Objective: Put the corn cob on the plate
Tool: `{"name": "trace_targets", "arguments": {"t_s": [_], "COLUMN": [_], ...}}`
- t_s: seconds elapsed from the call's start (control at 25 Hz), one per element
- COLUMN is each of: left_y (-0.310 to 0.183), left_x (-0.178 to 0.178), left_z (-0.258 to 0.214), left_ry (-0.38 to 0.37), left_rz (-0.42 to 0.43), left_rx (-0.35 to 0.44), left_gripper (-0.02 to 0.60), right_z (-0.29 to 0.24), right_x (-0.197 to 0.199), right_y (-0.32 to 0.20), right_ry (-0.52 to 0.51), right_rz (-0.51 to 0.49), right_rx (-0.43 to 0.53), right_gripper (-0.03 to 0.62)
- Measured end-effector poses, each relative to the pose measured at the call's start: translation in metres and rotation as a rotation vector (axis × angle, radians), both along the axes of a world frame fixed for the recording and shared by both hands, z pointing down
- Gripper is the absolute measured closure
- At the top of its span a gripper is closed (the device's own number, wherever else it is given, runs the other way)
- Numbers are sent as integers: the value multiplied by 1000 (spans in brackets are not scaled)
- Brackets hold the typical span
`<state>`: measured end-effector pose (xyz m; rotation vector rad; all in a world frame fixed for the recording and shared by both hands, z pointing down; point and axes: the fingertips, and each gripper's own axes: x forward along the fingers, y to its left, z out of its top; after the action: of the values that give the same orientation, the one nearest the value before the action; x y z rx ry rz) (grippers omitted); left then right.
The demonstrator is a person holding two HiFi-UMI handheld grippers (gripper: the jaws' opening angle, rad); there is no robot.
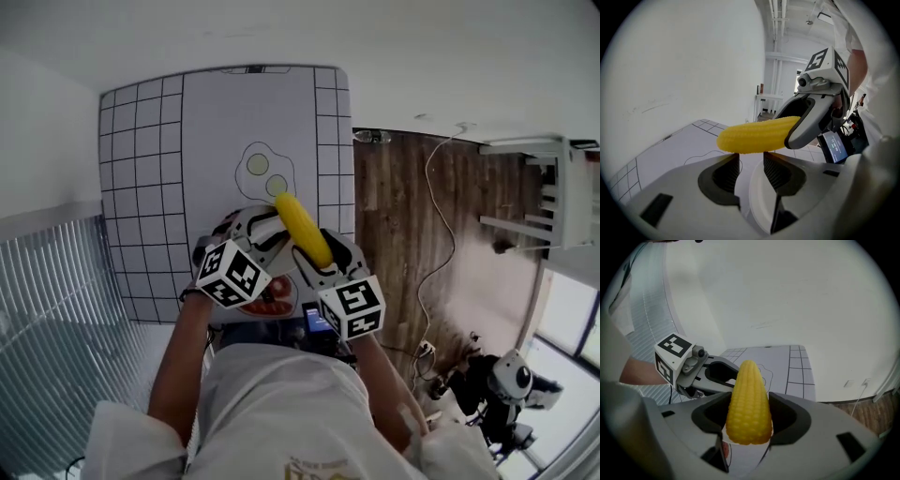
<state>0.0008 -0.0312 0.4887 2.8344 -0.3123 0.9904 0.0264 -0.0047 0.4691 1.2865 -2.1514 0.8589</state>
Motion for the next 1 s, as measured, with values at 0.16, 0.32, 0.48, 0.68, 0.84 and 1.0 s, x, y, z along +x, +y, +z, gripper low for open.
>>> {"name": "trace_targets", "arguments": {"t_s": [0.16,0.32,0.48,0.68,0.84,1.0], "left_y": [7,15,24,32,38,40], "left_x": [-13,-25,-32,-37,-40,-41], "left_z": [6,13,20,30,37,44], "left_ry": [-30,-55,-70,-97,-131,-176], "left_rz": [-20,-48,-74,-82,-89,-84], "left_rx": [-13,-26,-45,-53,-53,-57], "left_gripper": [425,423,423,423,423,423], "right_z": [5,11,18,29,36,44], "right_x": [-13,-24,-30,-35,-37,-38], "right_y": [5,12,20,29,34,38], "right_ry": [-21,-32,-31,-32,-28,-9], "right_rz": [-12,-40,-67,-77,-89,-93], "right_rx": [-18,-38,-49,-73,-82,-89], "right_gripper": [339,339,339,339,339,339]}}
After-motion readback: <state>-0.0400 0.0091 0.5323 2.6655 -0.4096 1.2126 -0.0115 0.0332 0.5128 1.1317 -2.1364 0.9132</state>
